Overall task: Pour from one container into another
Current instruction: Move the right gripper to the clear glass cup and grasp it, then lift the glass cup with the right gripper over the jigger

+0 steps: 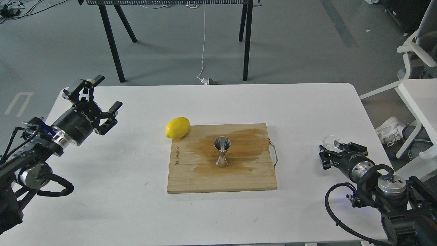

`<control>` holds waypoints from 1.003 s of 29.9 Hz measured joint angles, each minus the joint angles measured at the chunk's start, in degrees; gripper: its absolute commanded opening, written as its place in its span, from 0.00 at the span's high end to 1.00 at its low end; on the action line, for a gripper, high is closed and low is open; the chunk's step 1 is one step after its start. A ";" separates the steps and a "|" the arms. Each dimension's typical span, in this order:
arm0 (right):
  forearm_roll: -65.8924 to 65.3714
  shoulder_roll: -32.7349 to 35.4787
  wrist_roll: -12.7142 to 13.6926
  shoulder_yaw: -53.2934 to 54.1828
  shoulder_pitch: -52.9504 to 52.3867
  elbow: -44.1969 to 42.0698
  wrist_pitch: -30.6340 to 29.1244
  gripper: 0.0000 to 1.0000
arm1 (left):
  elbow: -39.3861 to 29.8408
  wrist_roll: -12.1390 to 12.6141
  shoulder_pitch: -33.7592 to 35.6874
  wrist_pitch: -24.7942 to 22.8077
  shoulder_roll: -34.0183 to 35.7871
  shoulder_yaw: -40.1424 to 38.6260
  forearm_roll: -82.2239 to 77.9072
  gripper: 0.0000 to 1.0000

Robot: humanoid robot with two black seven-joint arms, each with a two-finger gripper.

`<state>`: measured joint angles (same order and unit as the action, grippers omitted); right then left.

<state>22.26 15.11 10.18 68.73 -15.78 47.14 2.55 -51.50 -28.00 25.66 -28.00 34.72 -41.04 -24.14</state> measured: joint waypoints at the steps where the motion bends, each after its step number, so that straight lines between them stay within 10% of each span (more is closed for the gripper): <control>1: -0.01 0.02 0.00 0.00 0.10 0.42 0.00 0.58 | 0.09 0.00 0.00 0.00 0.00 0.00 0.00 0.01; 30: -20.70 4.05 -0.05 -12.45 -2.99 33.01 1.60 0.59 | 0.53 0.00 0.08 0.00 -0.09 -0.26 0.06 0.01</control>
<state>1.56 19.16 10.14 56.28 -18.77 80.14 4.14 -50.97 -28.00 25.75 -28.00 34.63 -41.30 -24.08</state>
